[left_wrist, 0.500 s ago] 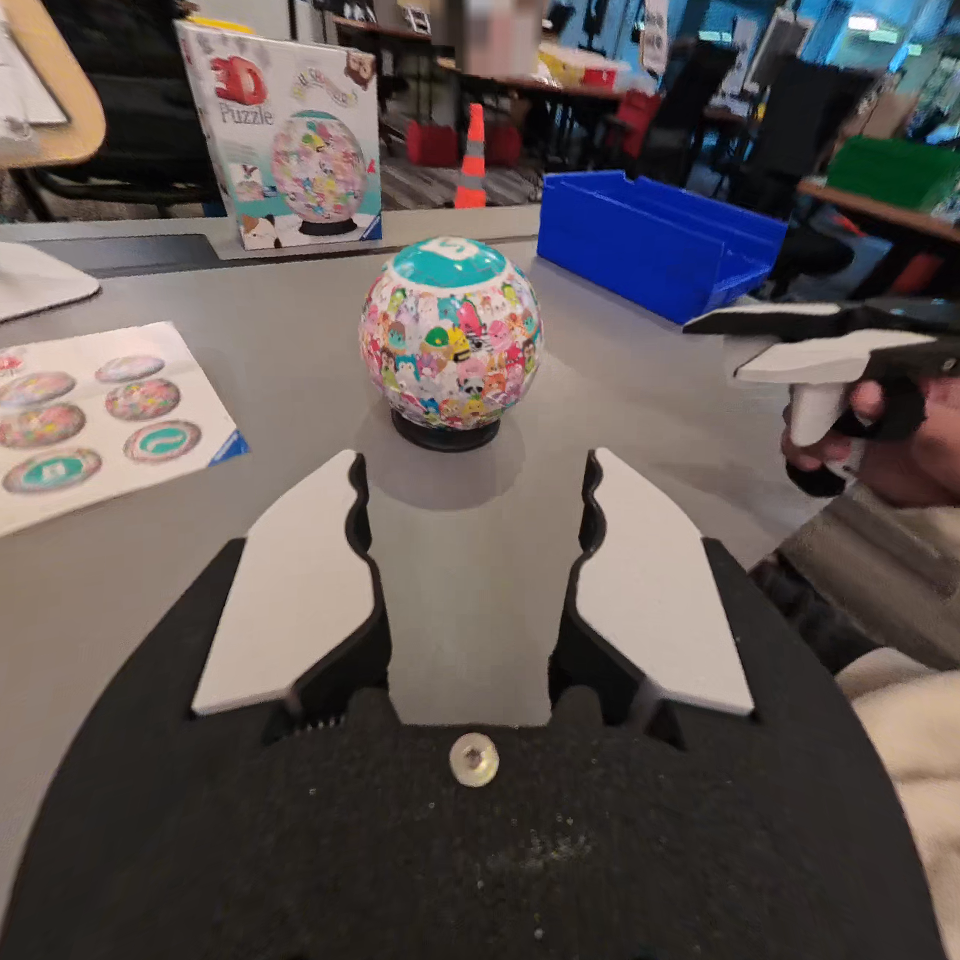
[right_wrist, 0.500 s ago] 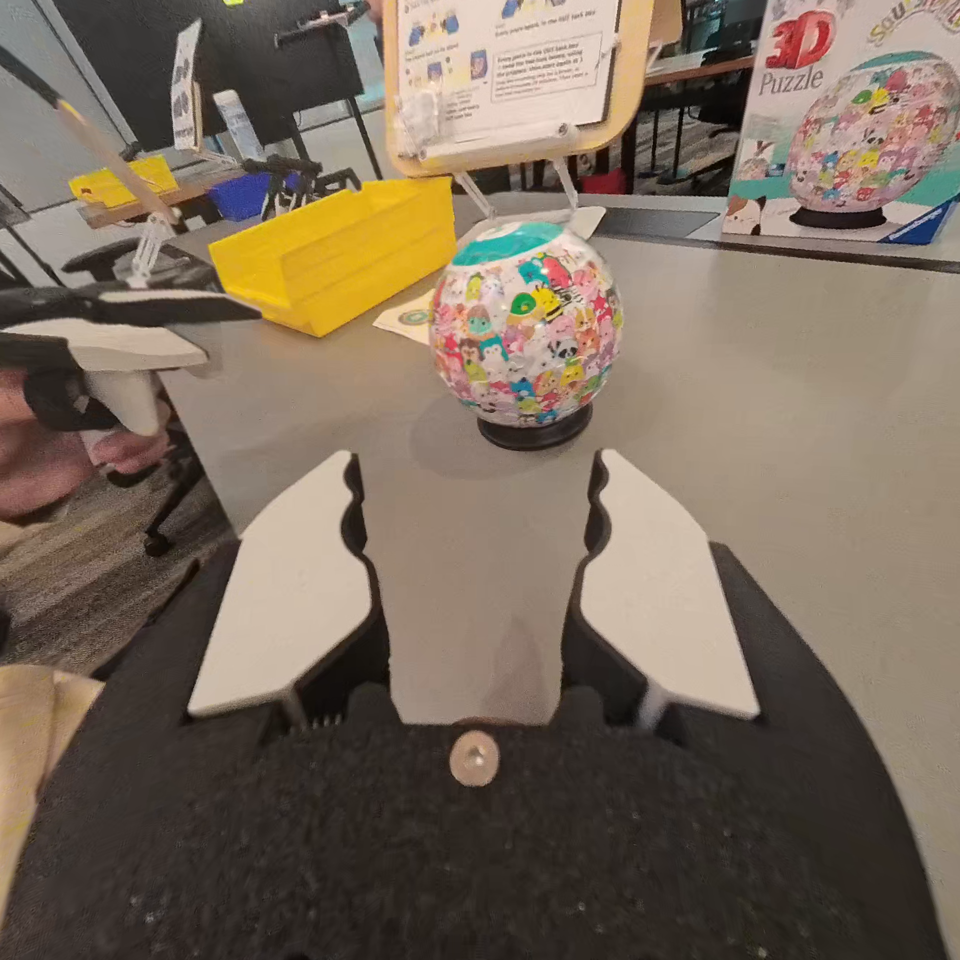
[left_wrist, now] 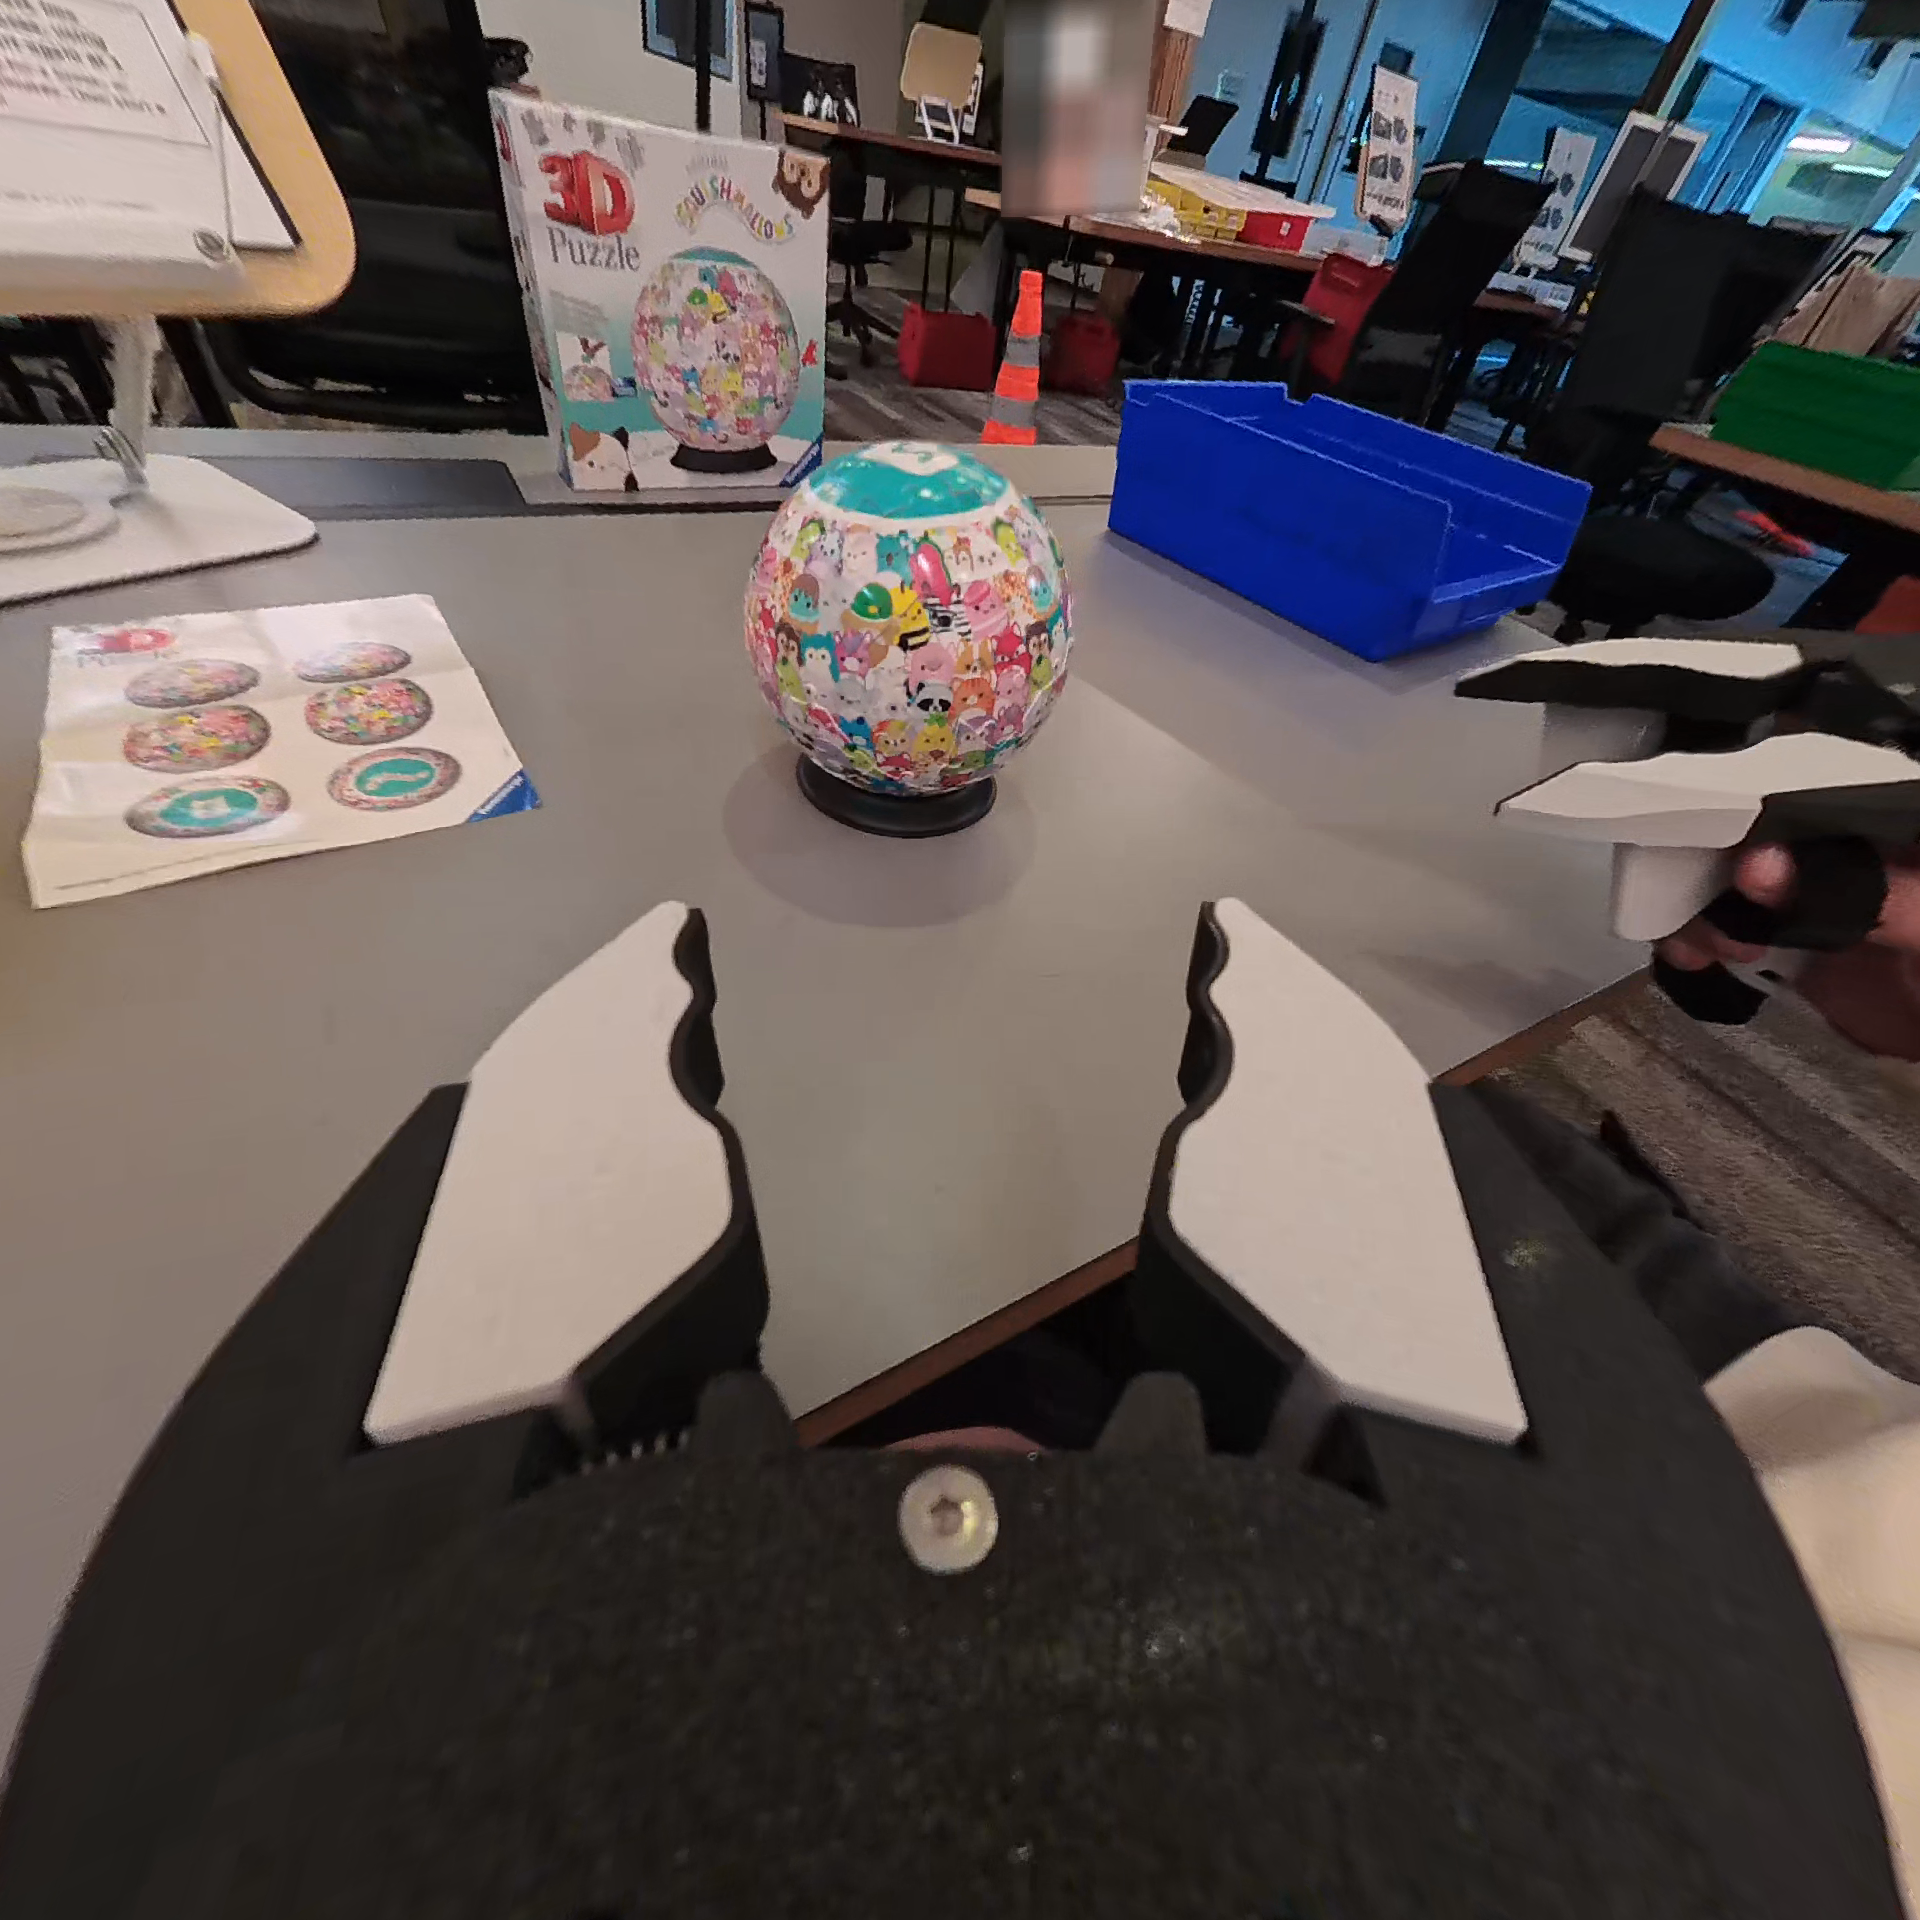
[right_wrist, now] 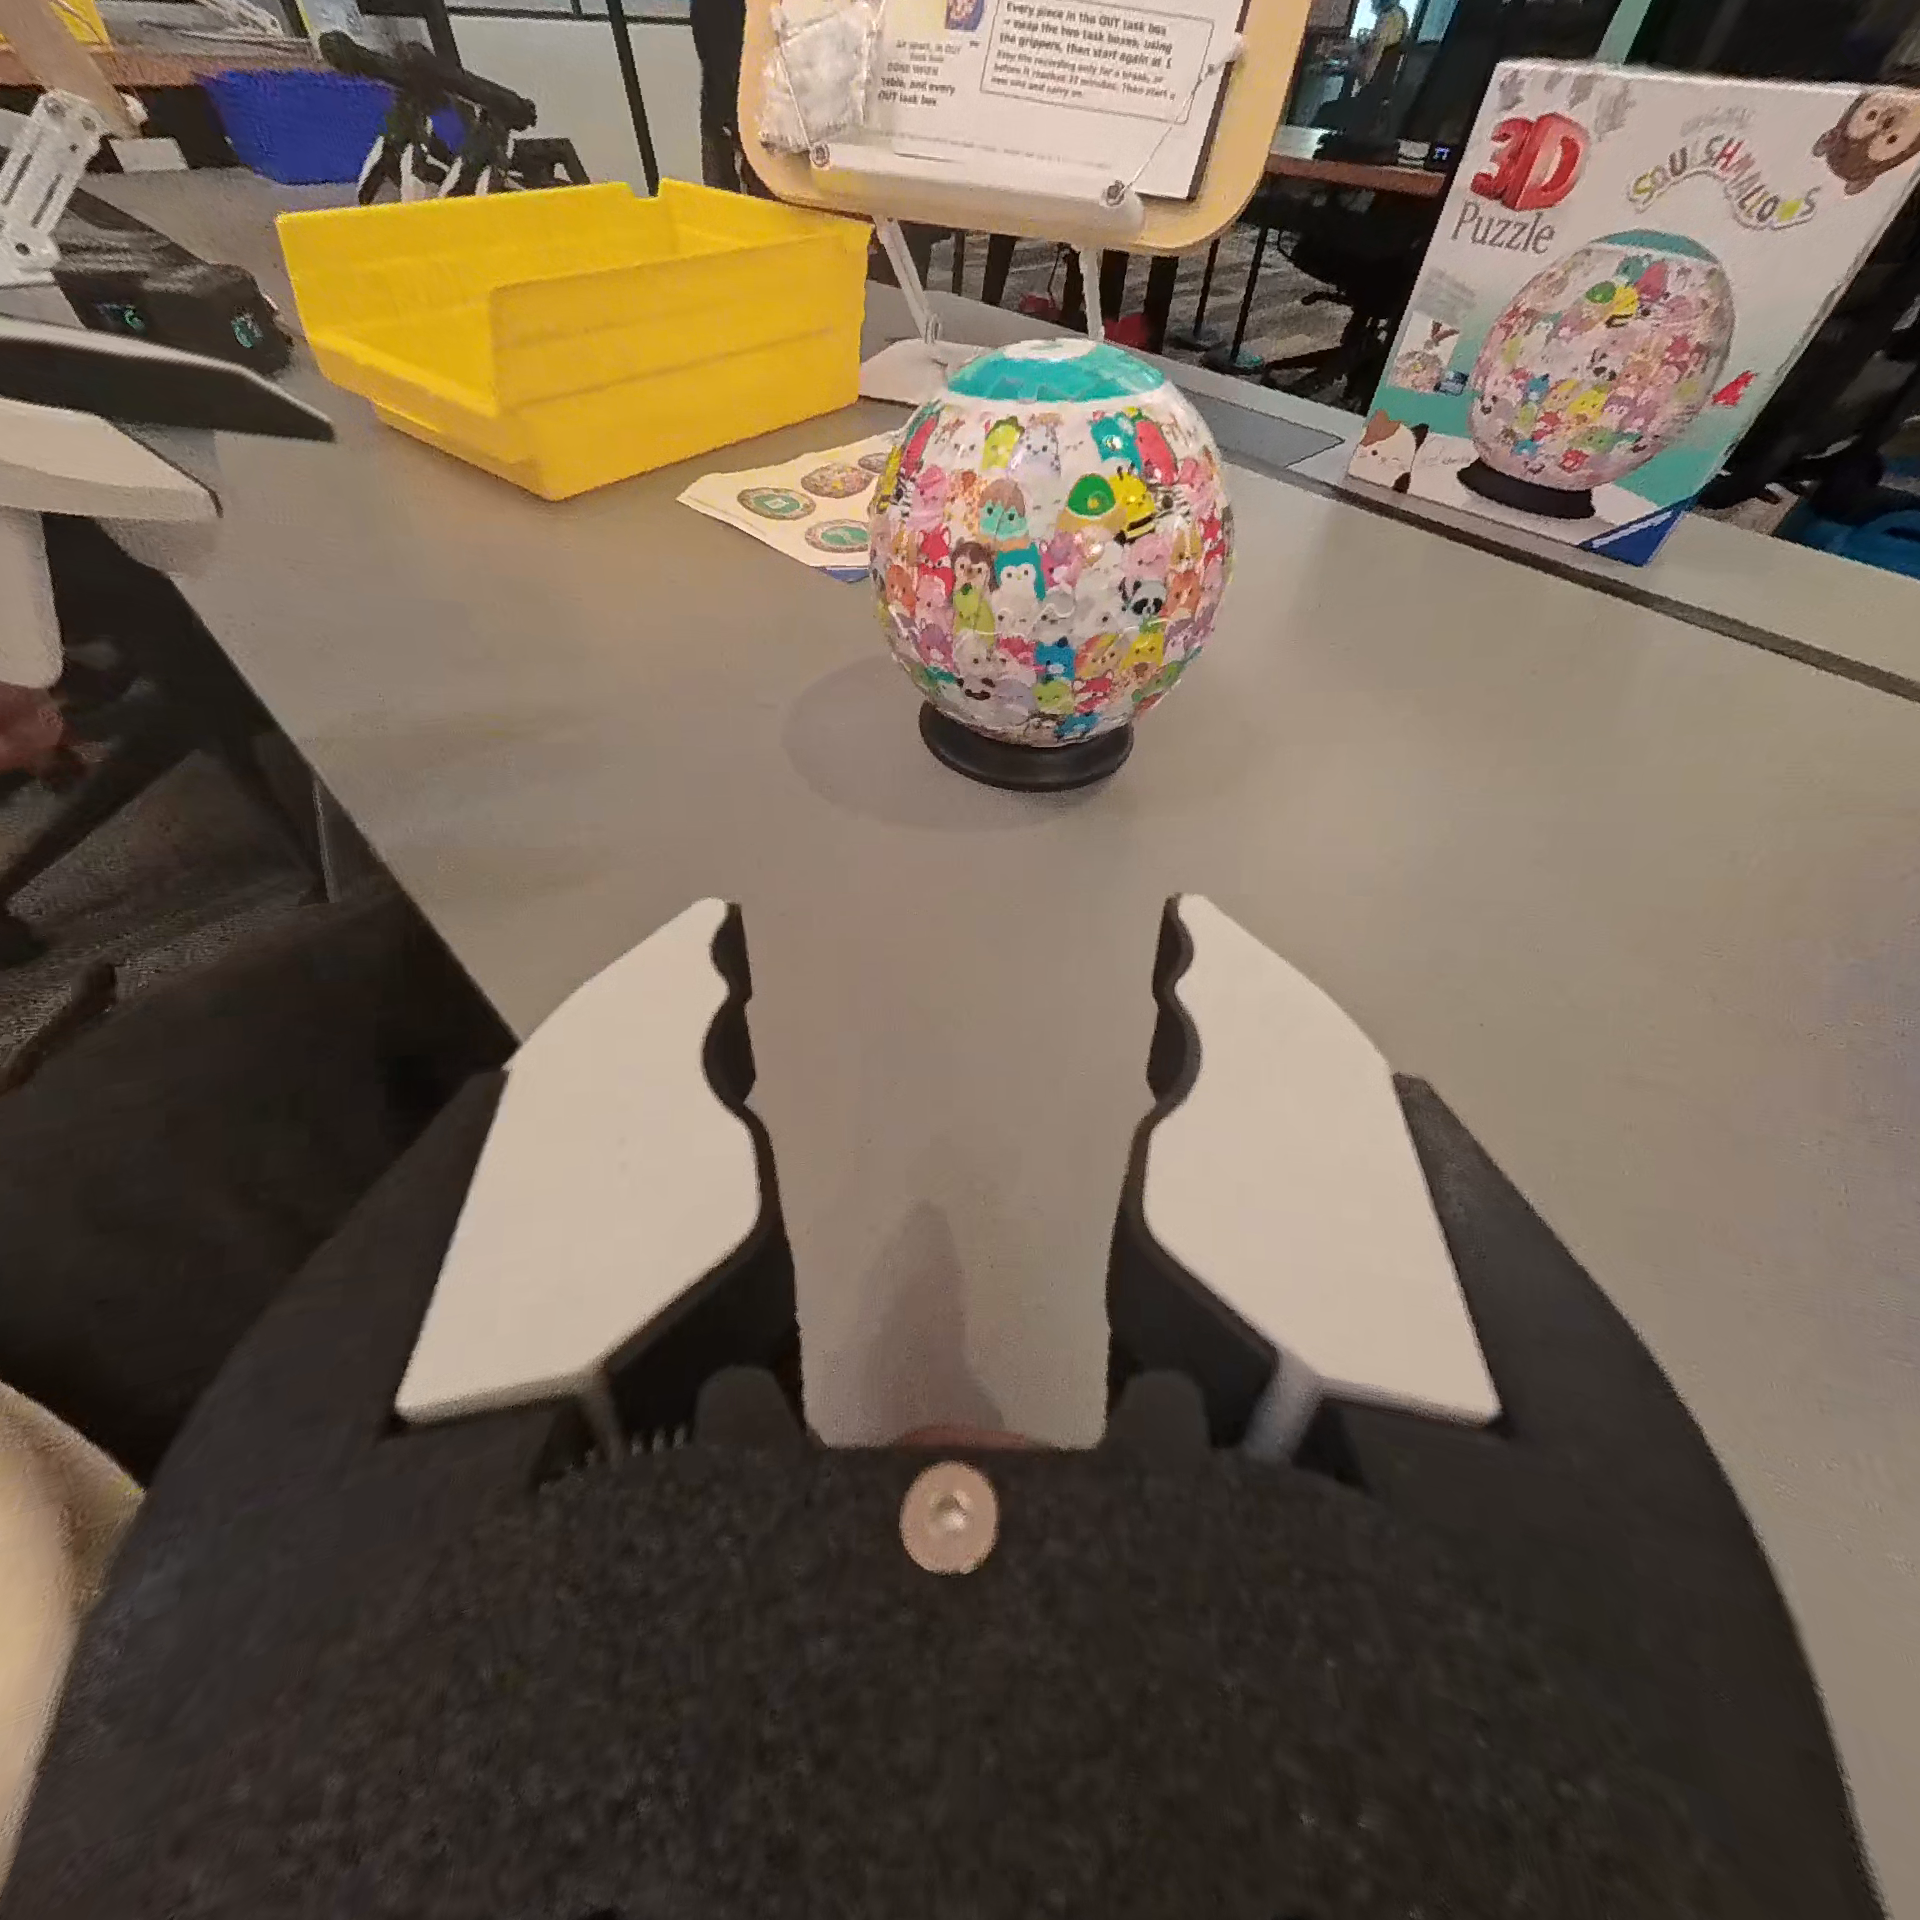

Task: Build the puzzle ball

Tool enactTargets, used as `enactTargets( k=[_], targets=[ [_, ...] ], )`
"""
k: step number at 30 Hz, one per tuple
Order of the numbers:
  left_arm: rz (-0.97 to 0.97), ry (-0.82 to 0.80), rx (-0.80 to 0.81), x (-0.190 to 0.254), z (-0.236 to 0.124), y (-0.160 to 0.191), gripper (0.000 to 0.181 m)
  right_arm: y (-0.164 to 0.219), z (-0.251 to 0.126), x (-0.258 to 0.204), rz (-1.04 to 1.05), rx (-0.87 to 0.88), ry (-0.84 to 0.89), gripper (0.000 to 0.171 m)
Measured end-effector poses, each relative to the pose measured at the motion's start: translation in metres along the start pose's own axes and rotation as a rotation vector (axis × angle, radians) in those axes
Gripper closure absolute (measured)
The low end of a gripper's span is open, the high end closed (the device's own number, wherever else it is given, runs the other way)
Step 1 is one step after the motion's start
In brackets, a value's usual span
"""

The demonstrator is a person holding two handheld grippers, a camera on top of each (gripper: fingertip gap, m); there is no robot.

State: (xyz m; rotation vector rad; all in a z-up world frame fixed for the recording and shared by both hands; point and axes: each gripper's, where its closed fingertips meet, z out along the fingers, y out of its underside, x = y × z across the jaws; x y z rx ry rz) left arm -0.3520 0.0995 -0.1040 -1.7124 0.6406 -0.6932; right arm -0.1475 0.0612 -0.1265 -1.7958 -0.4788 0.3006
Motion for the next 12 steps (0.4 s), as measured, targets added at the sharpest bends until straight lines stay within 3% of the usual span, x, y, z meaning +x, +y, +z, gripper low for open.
enactTargets(
  k=[12],
  targets=[
    [0.114,-0.018,-0.012,0.018,-0.011,0.003,0.097,-0.005,-0.019,0.002,0.048,0.047,0.008,0.103]
  ],
)
